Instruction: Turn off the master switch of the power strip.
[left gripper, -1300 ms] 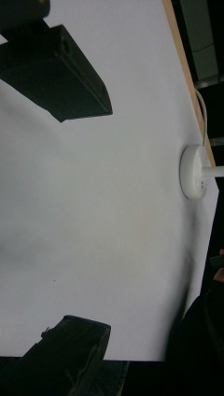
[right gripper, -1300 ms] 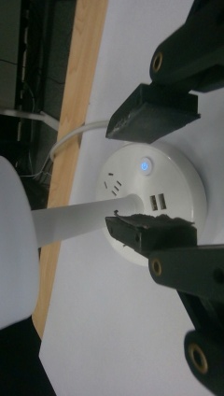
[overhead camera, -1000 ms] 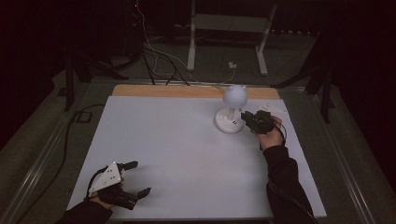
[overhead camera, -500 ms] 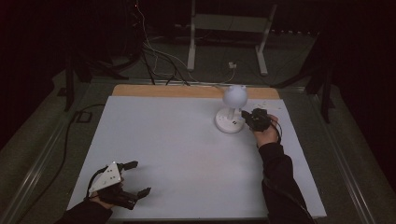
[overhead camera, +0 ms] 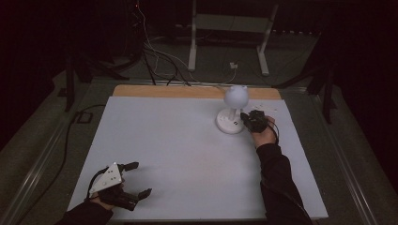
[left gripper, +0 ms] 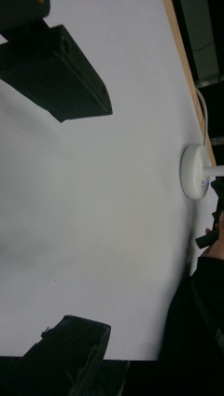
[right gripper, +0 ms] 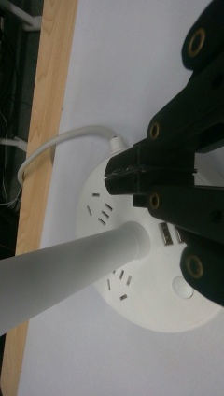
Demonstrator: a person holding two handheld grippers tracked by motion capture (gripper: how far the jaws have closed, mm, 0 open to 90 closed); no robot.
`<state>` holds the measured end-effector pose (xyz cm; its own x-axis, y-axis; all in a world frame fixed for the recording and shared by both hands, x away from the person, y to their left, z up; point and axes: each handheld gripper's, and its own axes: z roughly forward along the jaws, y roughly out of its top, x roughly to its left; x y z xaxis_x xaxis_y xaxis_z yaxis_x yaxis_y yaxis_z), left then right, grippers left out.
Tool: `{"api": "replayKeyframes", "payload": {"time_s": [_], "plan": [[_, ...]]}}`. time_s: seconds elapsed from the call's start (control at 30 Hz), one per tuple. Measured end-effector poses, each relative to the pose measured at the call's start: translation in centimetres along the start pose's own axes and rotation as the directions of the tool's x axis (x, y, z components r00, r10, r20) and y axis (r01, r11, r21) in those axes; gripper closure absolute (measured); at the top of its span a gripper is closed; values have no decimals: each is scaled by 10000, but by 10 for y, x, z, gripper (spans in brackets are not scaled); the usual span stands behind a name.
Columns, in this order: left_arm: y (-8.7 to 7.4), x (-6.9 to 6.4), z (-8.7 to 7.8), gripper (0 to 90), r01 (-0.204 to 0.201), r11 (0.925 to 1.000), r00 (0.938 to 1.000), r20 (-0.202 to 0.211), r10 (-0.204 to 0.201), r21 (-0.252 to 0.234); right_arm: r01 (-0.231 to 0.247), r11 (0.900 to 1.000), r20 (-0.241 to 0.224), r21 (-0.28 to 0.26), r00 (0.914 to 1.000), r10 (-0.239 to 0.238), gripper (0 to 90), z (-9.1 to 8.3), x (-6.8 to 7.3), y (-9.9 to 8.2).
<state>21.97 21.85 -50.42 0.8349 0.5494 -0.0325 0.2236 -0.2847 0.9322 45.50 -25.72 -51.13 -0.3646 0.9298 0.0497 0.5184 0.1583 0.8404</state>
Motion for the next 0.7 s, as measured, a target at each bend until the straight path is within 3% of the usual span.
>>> {"api": "replayKeyframes", "payload": {"time_s": [0.23, 0.33, 0.7], "plan": [[0, 0, 0, 4, -28, 10000, 10000, 3, 28, 33, 47, 9999, 104, 117, 9999, -48, 898, 3, -2, -1], [0, 0, 1, 4, -22, 10000, 10000, 21, 22, 45, 406, 9990, 199, 161, 9990, -410, 898, 4, 1, 0], [0, -1, 1, 4, -61, 10000, 10000, 29, 61, 76, 368, 9992, 456, 173, 9983, -376, 900, 5, 3, -3]]}}
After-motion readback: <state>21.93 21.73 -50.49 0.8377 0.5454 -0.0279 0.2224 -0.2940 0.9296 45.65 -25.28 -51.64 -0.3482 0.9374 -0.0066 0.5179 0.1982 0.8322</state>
